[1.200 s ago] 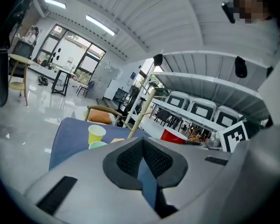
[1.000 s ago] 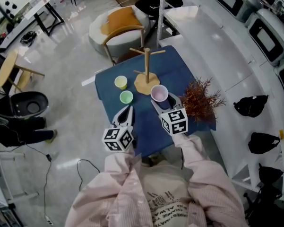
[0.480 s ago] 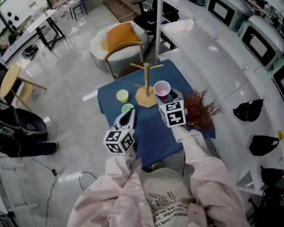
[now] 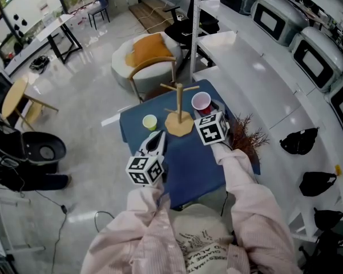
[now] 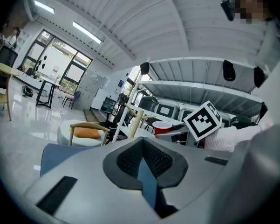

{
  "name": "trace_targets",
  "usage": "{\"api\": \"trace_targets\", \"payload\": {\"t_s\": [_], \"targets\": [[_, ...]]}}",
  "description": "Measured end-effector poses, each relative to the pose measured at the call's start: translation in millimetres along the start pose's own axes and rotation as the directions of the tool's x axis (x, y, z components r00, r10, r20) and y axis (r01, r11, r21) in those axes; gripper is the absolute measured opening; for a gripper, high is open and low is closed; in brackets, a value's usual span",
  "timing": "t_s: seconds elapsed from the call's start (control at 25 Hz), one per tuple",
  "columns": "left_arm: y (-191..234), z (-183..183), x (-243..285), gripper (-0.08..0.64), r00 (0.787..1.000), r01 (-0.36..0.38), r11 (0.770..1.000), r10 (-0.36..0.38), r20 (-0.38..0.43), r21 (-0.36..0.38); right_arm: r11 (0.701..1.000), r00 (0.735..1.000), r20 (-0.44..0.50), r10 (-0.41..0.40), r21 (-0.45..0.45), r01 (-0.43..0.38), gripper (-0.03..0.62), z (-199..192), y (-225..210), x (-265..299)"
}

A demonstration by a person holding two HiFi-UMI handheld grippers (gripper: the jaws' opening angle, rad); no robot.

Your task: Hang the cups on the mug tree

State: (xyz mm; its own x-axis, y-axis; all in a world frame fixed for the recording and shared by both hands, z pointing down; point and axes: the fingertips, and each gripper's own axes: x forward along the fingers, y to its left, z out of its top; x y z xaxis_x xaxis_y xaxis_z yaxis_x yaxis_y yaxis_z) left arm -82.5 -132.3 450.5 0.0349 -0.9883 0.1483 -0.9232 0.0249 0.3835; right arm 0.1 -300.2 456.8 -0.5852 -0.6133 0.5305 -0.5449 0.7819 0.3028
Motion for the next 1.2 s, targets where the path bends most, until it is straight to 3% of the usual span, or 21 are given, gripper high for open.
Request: {"api": "trace_targets", "payload": {"t_s": [0.4, 0.76, 0.96, 1.2], "targets": [[-1, 4, 11, -0.002, 1.0, 0.017, 1.0, -0.017, -0.008, -0.004, 0.988, 0.999, -0.042, -0.032, -0.152, 0.025, 0.259, 16, -21, 19], [1, -4, 15, -0.002, 0.999, 0.015, 1.0, -0.016, -0.03, -0.016, 0.929, 0.997, -0.045, -0.061, -0.367, 0.04, 0.259, 33, -21, 29], [1, -5, 15, -0.002, 0.999, 0.013, 1.0, -0.014, -0.034, -0.019, 0.866, 0.996, -0.043, -0.076, -0.499, 0.045, 0.259, 42, -14, 33], [-2, -9, 15, -0.002, 0.999, 0.019, 1.0, -0.02, -0.044, -0.018, 0.748, 0.994, -0.03, -0.104, -0.661, 0.058, 0.259, 53, -4, 35]]}}
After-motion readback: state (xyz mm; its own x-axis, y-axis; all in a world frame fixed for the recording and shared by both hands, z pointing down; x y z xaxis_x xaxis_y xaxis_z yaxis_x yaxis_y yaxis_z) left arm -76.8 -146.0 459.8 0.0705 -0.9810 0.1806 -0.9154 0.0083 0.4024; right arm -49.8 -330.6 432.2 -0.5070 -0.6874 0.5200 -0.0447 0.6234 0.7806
